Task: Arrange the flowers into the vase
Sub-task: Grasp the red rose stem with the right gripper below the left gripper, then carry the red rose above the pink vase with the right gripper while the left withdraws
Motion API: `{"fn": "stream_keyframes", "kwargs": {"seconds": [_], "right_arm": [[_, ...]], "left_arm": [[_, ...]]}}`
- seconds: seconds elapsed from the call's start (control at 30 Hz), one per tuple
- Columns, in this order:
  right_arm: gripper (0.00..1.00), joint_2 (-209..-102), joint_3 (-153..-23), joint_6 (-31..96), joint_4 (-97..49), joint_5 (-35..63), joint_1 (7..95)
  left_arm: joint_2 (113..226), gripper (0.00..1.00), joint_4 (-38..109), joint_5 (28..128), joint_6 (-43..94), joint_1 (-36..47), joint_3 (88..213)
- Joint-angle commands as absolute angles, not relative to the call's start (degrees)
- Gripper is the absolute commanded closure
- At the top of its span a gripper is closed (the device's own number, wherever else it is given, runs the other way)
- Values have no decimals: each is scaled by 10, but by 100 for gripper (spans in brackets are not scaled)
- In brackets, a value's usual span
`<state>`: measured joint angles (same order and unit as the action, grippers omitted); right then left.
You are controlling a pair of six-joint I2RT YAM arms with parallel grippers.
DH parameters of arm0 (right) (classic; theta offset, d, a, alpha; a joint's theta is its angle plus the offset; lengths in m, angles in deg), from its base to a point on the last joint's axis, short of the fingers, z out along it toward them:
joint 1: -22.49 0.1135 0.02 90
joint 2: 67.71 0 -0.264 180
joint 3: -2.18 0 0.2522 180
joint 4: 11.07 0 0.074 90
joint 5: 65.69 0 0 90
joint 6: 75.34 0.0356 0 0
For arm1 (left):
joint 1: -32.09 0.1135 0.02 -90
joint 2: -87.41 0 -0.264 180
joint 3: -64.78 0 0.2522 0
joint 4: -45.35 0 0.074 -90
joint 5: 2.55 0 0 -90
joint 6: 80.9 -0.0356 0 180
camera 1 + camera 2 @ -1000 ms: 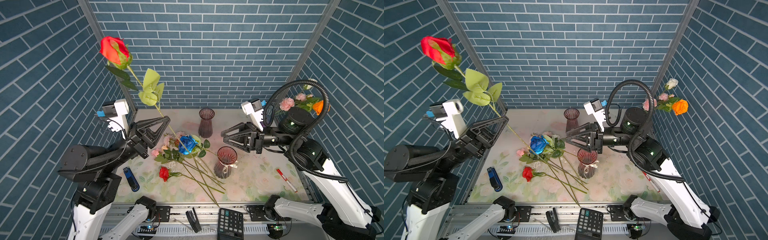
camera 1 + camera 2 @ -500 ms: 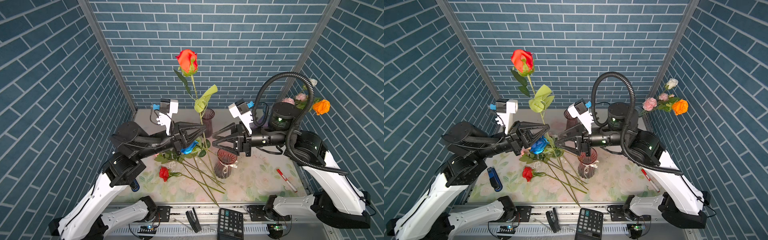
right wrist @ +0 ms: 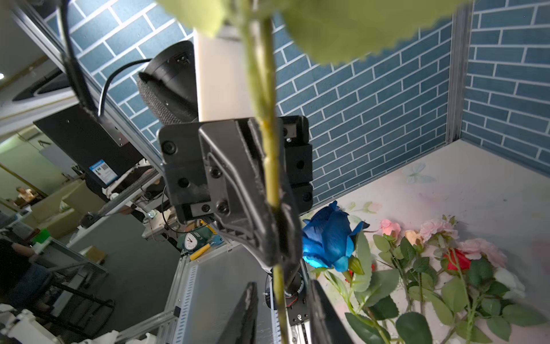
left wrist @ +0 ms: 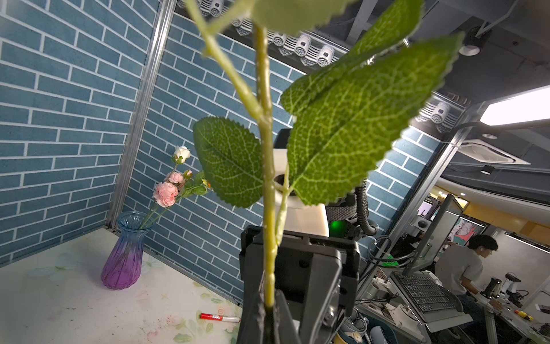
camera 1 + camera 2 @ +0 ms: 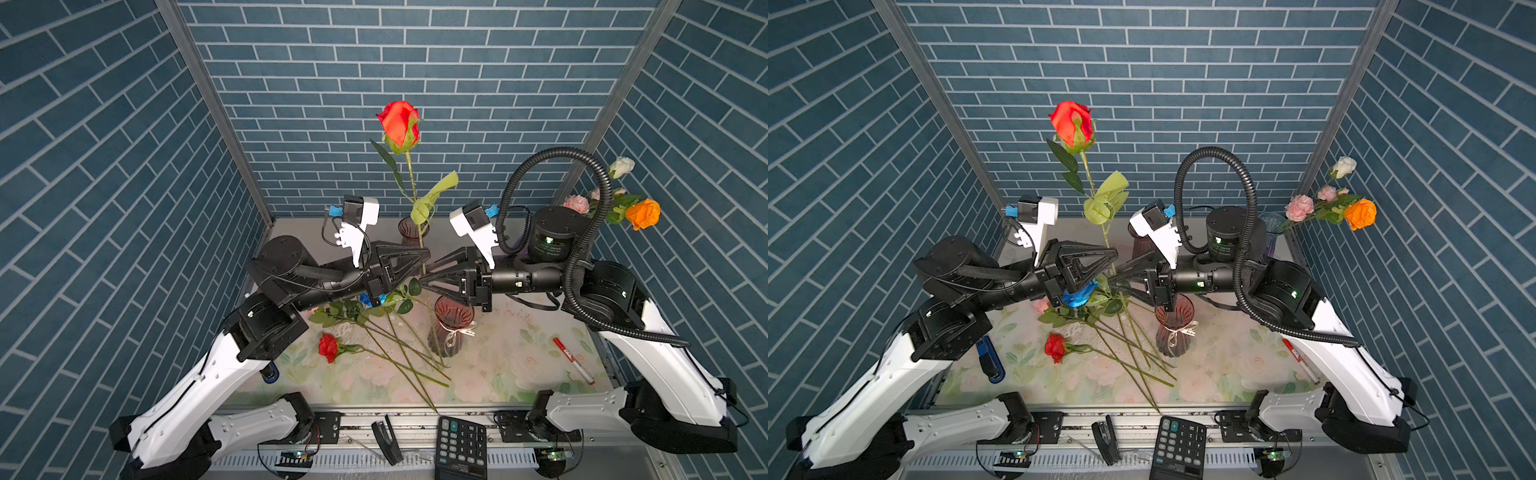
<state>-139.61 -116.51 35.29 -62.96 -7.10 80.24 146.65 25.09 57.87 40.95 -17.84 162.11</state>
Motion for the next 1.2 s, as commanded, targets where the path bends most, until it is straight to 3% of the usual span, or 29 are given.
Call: {"fn": "stream_keyframes", "kwargs": {"seconds": [0.0, 0.07, 0.13, 0.2, 0.27, 0.7, 1.17], "right_arm": [[86, -1392, -1167, 354, -613, -50, 804], [100, -1389, -1165, 359, -608, -40, 804], [100, -1383, -1161, 363, -605, -21, 804], [100, -1368, -1151, 363, -599, 14, 803], [100, -1344, -1139, 357, -594, 66, 804], [100, -1255, -1063, 177, -504, 372, 803], [100, -1262, -887, 237, -387, 361, 778]], "left_arm": [[1460, 100, 275, 579, 404, -188, 1632], [1460, 98, 274, 575, 406, -190, 1631], [1459, 81, 271, 571, 407, -191, 1630], [1449, 54, 250, 579, 397, -191, 1632], [1429, 43, 208, 606, 379, -191, 1632], [1196, 49, 95, 741, 340, -191, 1473], [1125, 49, 125, 735, 398, -191, 1351]]}}
